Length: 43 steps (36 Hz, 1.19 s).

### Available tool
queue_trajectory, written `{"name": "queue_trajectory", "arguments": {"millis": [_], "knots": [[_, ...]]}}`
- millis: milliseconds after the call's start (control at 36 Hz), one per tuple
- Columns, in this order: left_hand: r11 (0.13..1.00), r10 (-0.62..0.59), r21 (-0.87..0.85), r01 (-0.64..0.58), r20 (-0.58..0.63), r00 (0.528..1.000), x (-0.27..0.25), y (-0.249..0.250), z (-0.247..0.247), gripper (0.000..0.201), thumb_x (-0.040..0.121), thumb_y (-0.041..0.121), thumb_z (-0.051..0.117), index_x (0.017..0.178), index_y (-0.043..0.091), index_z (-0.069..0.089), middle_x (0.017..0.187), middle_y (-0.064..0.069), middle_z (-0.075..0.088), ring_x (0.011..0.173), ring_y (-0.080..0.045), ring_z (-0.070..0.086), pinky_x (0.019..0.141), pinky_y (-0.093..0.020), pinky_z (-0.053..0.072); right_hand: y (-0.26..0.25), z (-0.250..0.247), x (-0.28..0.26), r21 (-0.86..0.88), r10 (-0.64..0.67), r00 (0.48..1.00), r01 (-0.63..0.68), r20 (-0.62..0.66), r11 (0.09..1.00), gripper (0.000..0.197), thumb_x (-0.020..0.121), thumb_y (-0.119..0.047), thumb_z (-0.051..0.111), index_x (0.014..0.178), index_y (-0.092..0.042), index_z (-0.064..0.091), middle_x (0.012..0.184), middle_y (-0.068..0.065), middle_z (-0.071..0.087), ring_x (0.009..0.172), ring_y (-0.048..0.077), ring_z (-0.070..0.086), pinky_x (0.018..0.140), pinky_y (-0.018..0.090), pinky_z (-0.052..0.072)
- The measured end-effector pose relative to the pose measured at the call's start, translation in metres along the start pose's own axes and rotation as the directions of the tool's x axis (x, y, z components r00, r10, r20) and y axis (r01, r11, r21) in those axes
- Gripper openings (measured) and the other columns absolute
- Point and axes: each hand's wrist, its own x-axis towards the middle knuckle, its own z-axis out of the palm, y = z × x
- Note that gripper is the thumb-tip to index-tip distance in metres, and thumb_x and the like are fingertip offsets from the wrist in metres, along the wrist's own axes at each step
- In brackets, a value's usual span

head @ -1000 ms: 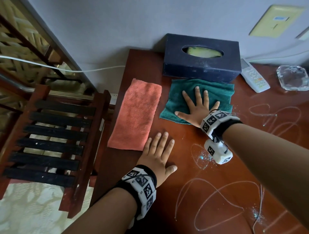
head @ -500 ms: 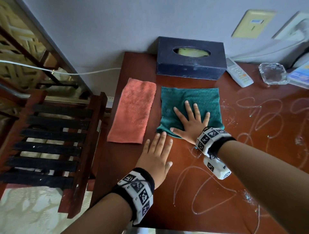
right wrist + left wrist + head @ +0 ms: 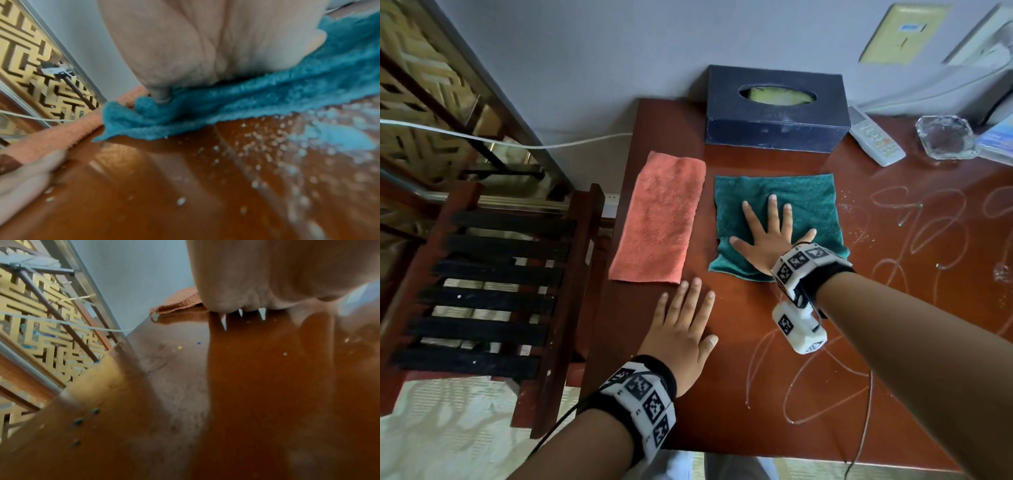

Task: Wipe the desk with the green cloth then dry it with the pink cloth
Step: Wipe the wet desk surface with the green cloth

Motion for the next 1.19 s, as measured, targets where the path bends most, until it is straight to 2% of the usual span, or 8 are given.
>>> {"name": "queue_trajectory", "arguments": {"millis": [111,250,778,833,944,1056,1111,1194], "knots": [[1.000,0.006,-0.006,-0.006,-0.052,0.999,-0.001,-0.002,0.009,0.072,0.092,0.047,0.026,0.151,0.011,0.006,0.154,-0.015,0.023,0.141,-0.030,0.020,0.108,-0.048,0.014,-0.002,-0.007,0.013,-0.019,-0.005,1.000,0.004,-0.021,1.000,0.071,0.088,-0.073,0.026,0.144,-0.053,-0.013,0.151,-0.008,-0.037,0.141,0.024,-0.032,0.105,0.072,-0.011],[1.000,0.003,-0.018,-0.004,-0.087,0.996,0.000,-0.002,0.013,0.072,0.092,0.048,0.026,0.150,0.013,0.001,0.154,-0.014,0.021,0.142,-0.030,0.015,0.108,-0.049,0.014,-0.004,-0.016,0.028,-0.036,-0.002,0.999,0.001,-0.033,0.999,0.072,0.087,-0.074,0.026,0.144,-0.053,-0.012,0.153,-0.007,-0.035,0.141,0.024,-0.030,0.105,0.072,-0.011],[1.000,-0.022,0.003,0.022,0.082,0.996,0.005,0.000,0.003,0.065,0.089,0.047,0.030,0.143,0.012,0.030,0.149,-0.017,0.033,0.137,-0.032,0.026,0.109,-0.048,0.010,-0.007,0.024,-0.019,-0.059,-0.042,0.998,0.039,-0.053,0.997,0.072,0.088,-0.073,0.026,0.144,-0.052,-0.014,0.151,-0.007,-0.038,0.140,0.023,-0.033,0.107,0.068,-0.013],[0.999,-0.037,0.008,0.036,0.105,0.994,0.006,0.001,0.001,0.067,0.089,0.047,0.026,0.145,0.011,0.028,0.152,-0.018,0.025,0.139,-0.031,0.020,0.110,-0.048,0.007,-0.007,0.029,-0.026,-0.064,-0.044,0.997,0.040,-0.058,0.997,0.072,0.088,-0.073,0.026,0.144,-0.051,-0.014,0.151,-0.007,-0.038,0.140,0.023,-0.033,0.107,0.068,-0.013],[0.995,-0.034,0.102,0.017,0.163,0.986,0.007,0.003,-0.004,0.071,0.083,0.052,-0.006,0.144,0.016,-0.014,0.149,-0.012,-0.029,0.140,-0.025,-0.022,0.108,-0.045,-0.019,-0.007,0.039,-0.039,-0.061,-0.042,0.998,0.039,-0.051,0.997,0.072,0.089,-0.072,0.025,0.144,-0.051,-0.015,0.151,-0.006,-0.039,0.139,0.023,-0.034,0.107,0.067,-0.014],[0.994,-0.047,0.105,0.025,0.211,0.976,0.009,0.007,-0.013,0.076,0.083,0.051,-0.005,0.149,0.015,0.009,0.149,-0.014,-0.025,0.141,-0.029,-0.022,0.108,-0.045,-0.020,-0.005,0.048,-0.051,-0.057,-0.046,0.997,0.043,-0.055,0.997,0.072,0.089,-0.071,0.026,0.144,-0.051,-0.015,0.150,-0.007,-0.039,0.139,0.023,-0.035,0.106,0.067,-0.015],[0.992,-0.045,0.125,0.010,0.281,0.959,0.008,0.008,-0.013,0.077,0.080,0.052,-0.015,0.148,0.017,-0.007,0.139,-0.011,-0.042,0.134,-0.026,-0.036,0.106,-0.046,-0.025,-0.004,0.053,-0.055,-0.053,-0.047,0.997,0.043,-0.061,0.998,0.071,0.089,-0.071,0.026,0.144,-0.052,-0.015,0.151,-0.007,-0.039,0.138,0.023,-0.036,0.106,0.067,-0.016],[0.991,-0.080,0.126,0.035,0.364,0.928,0.008,0.010,-0.021,0.063,0.096,0.051,0.001,0.148,0.019,-0.015,0.137,-0.009,-0.046,0.136,-0.026,-0.035,0.109,-0.047,-0.021,-0.003,0.058,-0.061,-0.051,-0.054,0.996,0.050,-0.070,0.997,0.069,0.090,-0.068,0.026,0.144,-0.052,-0.015,0.151,-0.007,-0.039,0.138,0.023,-0.036,0.106,0.067,-0.016]]}}
